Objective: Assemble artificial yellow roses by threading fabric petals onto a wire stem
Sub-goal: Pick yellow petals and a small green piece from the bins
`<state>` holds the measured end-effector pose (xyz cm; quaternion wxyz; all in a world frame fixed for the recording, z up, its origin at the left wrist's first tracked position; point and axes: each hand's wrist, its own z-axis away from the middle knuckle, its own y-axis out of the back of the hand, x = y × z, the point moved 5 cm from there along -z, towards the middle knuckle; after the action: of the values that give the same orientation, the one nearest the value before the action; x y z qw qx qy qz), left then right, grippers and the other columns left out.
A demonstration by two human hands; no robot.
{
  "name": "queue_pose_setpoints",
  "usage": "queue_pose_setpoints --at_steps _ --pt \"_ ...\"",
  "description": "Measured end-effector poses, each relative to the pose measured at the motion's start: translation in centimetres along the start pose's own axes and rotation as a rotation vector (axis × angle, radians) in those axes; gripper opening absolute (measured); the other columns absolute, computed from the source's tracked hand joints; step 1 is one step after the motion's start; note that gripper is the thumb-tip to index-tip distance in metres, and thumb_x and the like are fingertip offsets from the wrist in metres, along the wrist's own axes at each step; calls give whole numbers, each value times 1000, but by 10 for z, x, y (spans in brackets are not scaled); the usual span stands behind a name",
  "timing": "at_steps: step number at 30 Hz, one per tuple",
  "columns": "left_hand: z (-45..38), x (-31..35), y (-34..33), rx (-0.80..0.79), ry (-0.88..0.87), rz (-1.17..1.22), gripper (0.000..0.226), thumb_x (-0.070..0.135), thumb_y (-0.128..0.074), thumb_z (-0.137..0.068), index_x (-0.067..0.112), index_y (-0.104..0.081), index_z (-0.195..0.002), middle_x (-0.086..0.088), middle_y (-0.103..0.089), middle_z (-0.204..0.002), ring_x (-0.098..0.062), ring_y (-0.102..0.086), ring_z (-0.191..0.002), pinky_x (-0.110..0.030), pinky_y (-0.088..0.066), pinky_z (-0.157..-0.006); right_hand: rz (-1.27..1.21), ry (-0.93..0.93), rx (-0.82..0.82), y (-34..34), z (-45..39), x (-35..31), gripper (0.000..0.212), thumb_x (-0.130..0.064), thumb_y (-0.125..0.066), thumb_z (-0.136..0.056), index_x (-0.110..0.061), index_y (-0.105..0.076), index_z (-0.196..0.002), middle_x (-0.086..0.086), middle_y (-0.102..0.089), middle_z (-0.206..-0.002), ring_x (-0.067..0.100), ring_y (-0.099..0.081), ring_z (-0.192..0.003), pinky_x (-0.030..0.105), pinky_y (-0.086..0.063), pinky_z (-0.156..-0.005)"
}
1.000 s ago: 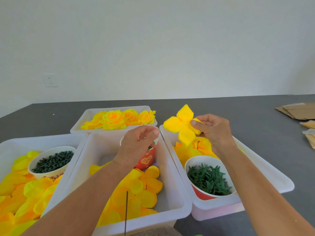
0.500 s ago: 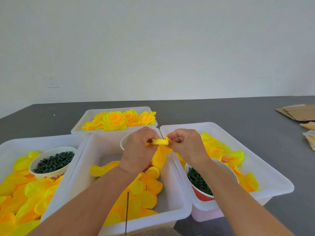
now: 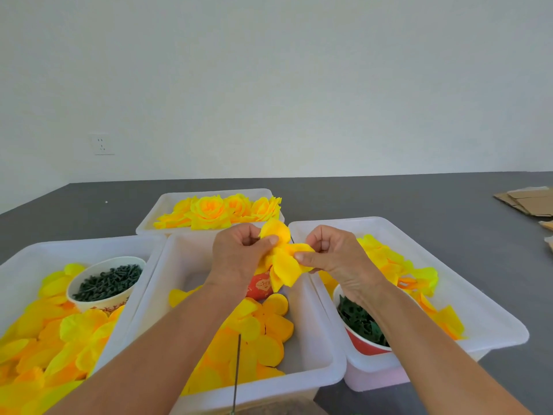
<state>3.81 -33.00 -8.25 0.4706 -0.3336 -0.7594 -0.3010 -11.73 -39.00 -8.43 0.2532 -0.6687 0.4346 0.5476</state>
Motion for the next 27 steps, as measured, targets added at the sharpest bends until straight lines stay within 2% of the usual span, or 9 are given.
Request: queue_pose_setpoints --at_steps 2,6,10,12,13,15,19,23,27 --pt "1 1 0 -16 -30 -2 20 11 -74 -77 7 -60 -62 -13 -55 -58 -14 -43 -57 -32 -38 -55 -41 -14 3 1 0 1 14 -3 -73 -75 -12 -63 -77 -2 -69 -67 9 -63 -62 21 -51 -55" --pt "3 5 -2 -68 -89 -36 38 9 -78 -71 16 -46 -53 10 -38 -47 -6 -31 -50 -24 -29 -50 -133 -63 51 6 -1 6 7 -14 -73 -75 -13 -70 -82 1 -73 -74 12 -67 -67 23 -54 -58" --pt "4 6 -3 -59 -109 -55 42 9 -79 -70 17 -43 -50 12 -35 -41 -5 -30 -46 -20 -26 -47 3 -3 109 6 0 6 11 -22 -71 -79 -12 -70 -73 3 -69 -64 8 -60 -53 19 -49 -48" --pt "5 6 -5 -82 -86 36 28 12 -79 -72 5 -56 -58 6 -48 -50 -4 -37 -51 -21 -32 -50 18 29 139 7 -1 4 16 -23 -70 -80 -10 -69 -71 7 -67 -64 10 -58 -53 20 -49 -48" --pt "6 7 -6 -104 -63 88 23 14 -78 -73 -1 -61 -66 -6 -55 -58 -9 -45 -57 -25 -37 -54 36 48 162 8 -1 3 19 -24 -69 -81 -9 -68 -70 8 -65 -63 11 -58 -53 21 -49 -48" --pt "9 7 -10 -180 13 159 19 17 -77 -74 1 -69 -80 -16 -68 -75 -16 -58 -67 -27 -47 -60 111 92 218 11 -1 1 27 -25 -66 -84 -5 -64 -65 9 -60 -59 15 -54 -52 25 -46 -48" --pt "18 2 -21 -393 181 166 29 18 -77 -72 14 -67 -99 -4 -73 -88 -15 -70 -73 -23 -54 -56 307 191 304 13 0 -3 40 -26 -63 -87 -1 -54 -58 9 -45 -53 21 -42 -54 36 -41 -51" --pt "18 3 -20 -368 224 180 32 9 -74 -77 14 -61 -106 -6 -68 -85 -14 -64 -63 -23 -51 -48 465 355 332 9 4 -11 32 -20 -62 -89 1 -60 -64 10 -47 -55 27 -41 -56 38 -40 -55" --pt "19 6 -21 -402 209 229 42 6 -76 -72 15 -60 -110 -4 -70 -88 -15 -66 -67 -24 -53 -52 580 379 370 9 4 -11 21 -19 -58 -92 -6 -63 -76 1 -52 -63 19 -45 -60 30 -36 -57"
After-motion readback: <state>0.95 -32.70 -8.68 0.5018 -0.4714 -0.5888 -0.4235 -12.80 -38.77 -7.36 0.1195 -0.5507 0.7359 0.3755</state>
